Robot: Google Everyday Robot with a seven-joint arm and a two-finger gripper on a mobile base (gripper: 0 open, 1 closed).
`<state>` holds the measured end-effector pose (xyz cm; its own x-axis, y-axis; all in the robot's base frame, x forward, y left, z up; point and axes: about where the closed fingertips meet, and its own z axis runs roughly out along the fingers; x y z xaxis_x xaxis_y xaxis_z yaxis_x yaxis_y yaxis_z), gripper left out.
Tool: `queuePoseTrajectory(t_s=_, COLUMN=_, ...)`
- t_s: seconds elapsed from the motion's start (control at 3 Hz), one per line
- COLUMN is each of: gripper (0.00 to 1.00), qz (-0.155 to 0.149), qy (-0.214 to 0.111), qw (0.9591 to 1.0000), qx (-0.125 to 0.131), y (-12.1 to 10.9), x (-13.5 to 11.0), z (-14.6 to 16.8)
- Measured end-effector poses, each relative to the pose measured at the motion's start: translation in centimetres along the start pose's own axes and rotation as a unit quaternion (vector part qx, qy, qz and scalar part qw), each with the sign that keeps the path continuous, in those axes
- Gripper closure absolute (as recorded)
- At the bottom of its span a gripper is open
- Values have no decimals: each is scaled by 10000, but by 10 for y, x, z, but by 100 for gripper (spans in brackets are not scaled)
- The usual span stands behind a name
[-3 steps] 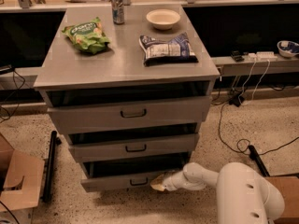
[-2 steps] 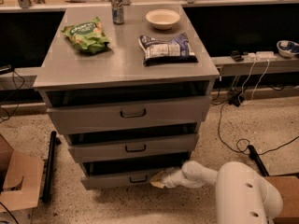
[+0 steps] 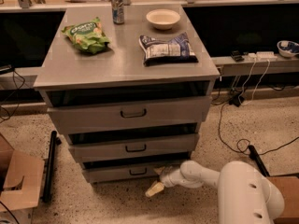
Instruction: Close bottom drawer
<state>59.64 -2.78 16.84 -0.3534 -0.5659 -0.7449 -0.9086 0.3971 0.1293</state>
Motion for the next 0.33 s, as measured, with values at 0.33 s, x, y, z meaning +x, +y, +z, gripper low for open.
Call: queuePoseTrajectory(t_s=0.33, gripper=0, qz=0, qy=0, qw=10000, qx=0, y=0, x=0, z=0)
